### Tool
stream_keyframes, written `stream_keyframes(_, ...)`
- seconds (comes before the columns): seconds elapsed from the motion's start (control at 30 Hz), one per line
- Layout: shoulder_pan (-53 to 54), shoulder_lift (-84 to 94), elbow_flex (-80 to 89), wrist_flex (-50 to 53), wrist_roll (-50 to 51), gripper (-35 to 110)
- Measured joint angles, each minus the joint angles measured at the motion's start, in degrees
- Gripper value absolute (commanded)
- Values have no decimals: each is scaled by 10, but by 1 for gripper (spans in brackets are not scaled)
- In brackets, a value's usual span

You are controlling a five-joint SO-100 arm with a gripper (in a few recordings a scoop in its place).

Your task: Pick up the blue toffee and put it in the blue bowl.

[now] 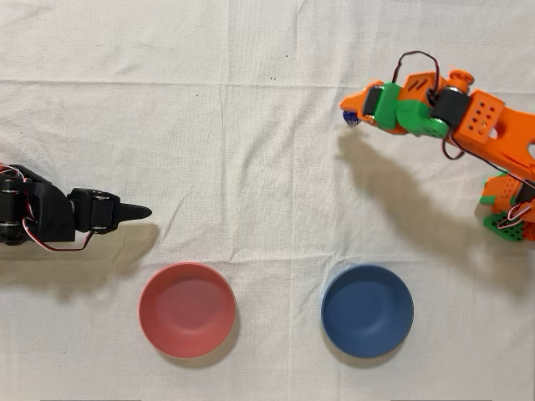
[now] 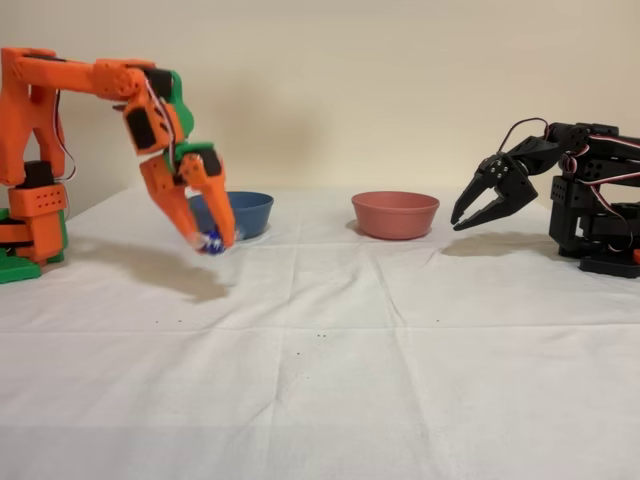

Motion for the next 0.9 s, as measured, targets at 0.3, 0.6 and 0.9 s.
stream_keyframes(0.3,-105,59,-65,78,28,17)
stream_keyframes(0.6,-264,73,-185,120,-8,17)
stream_keyframes(0.9,-381,13,-311,157,-41,16)
